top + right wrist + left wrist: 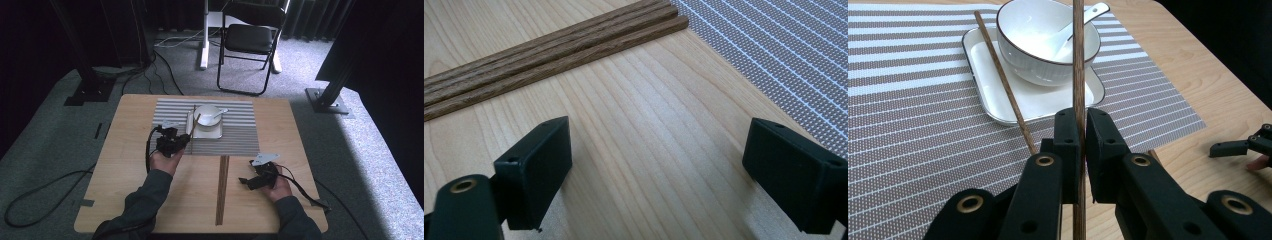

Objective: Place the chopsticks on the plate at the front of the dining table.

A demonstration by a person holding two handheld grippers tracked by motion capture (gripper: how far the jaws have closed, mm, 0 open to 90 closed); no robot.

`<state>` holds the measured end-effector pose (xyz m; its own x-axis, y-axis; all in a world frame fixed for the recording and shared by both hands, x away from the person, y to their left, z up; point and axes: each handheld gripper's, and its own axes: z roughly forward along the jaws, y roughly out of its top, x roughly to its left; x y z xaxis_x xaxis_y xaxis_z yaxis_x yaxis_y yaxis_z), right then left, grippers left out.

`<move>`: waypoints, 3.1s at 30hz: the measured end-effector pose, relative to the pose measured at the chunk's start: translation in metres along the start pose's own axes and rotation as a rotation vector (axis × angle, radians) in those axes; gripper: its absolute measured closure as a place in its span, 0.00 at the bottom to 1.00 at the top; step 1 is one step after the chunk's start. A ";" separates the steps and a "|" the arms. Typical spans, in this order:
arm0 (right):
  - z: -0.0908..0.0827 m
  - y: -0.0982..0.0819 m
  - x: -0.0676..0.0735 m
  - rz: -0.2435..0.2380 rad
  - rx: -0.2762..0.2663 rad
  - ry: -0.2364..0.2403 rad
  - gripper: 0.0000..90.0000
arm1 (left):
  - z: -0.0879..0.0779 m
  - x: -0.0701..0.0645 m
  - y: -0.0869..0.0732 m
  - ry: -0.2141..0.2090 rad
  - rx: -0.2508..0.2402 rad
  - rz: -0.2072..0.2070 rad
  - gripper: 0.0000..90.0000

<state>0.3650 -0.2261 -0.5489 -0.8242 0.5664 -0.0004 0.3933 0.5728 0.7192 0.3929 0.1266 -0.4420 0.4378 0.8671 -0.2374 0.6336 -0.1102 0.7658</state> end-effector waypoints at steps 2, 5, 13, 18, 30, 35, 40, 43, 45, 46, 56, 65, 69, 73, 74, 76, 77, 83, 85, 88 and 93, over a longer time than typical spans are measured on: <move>0.000 0.000 0.000 0.000 0.000 0.000 0.13 | 0.000 0.000 0.001 0.002 0.000 0.001 0.94; 0.000 0.000 0.000 0.000 0.000 0.000 0.13 | 0.000 0.001 0.002 0.003 -0.004 -0.003 0.94; 0.000 0.000 0.000 0.002 -0.001 -0.003 0.13 | 0.000 0.002 0.003 0.004 -0.003 -0.005 0.94; 0.000 0.000 0.000 0.002 -0.001 -0.003 0.13 | 0.001 0.001 0.003 0.009 -0.005 -0.003 0.94; 0.000 0.000 0.000 0.001 -0.001 -0.003 0.13 | 0.001 0.007 0.011 0.028 -0.015 -0.013 0.94; 0.000 0.000 0.000 0.002 -0.001 -0.002 0.13 | 0.002 0.010 0.014 0.031 -0.018 -0.026 0.94; 0.000 0.000 0.000 0.002 -0.001 -0.003 0.13 | 0.005 0.015 0.016 0.034 -0.021 -0.046 0.94; 0.000 0.000 0.000 0.002 -0.001 -0.003 0.13 | 0.008 0.018 0.016 0.036 -0.022 -0.065 0.94; 0.000 0.000 0.000 0.002 -0.001 -0.003 0.13 | 0.010 0.020 0.016 0.040 -0.019 -0.070 0.94; 0.000 0.000 0.000 0.002 -0.001 -0.003 0.13 | 0.011 0.020 0.016 0.040 -0.019 -0.073 0.94; 0.000 0.000 0.000 0.002 -0.001 -0.003 0.13 | 0.018 0.026 0.016 0.051 -0.007 -0.093 0.94; 0.000 0.000 0.000 0.002 -0.001 -0.004 0.13 | 0.025 0.030 0.022 0.064 -0.005 -0.104 0.94; 0.000 0.000 0.000 0.004 -0.001 -0.004 0.13 | 0.030 0.033 0.022 0.066 0.001 -0.120 0.94; 0.000 0.000 0.000 0.004 -0.001 -0.004 0.13 | 0.035 0.036 0.023 0.070 0.008 -0.127 0.94; 0.000 0.000 0.000 0.004 -0.001 -0.004 0.13 | 0.036 0.037 0.024 0.072 0.011 -0.129 0.94; 0.000 0.000 0.000 0.004 -0.001 -0.004 0.13 | 0.039 0.038 0.026 0.078 0.010 -0.135 0.94; 0.000 0.000 0.000 0.004 -0.001 -0.004 0.13 | 0.040 0.039 0.026 0.080 0.011 -0.137 0.94; 0.000 0.000 0.000 0.004 -0.001 -0.004 0.13 | 0.044 0.042 0.029 0.088 0.016 -0.145 0.94; 0.000 0.000 0.000 0.004 -0.001 -0.004 0.13 | 0.045 0.042 0.030 0.088 0.014 -0.148 0.94; 0.000 0.000 0.000 0.004 -0.001 -0.004 0.13 | 0.046 0.041 0.031 0.088 0.014 -0.151 0.94; 0.000 0.000 0.000 0.004 -0.001 -0.004 0.13 | 0.048 0.040 0.031 0.084 0.012 -0.152 0.94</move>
<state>0.3654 -0.2262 -0.5489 -0.8208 0.5713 -0.0004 0.3964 0.5701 0.7197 0.4605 0.1348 -0.4563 0.2815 0.9118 -0.2991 0.6964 0.0202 0.7173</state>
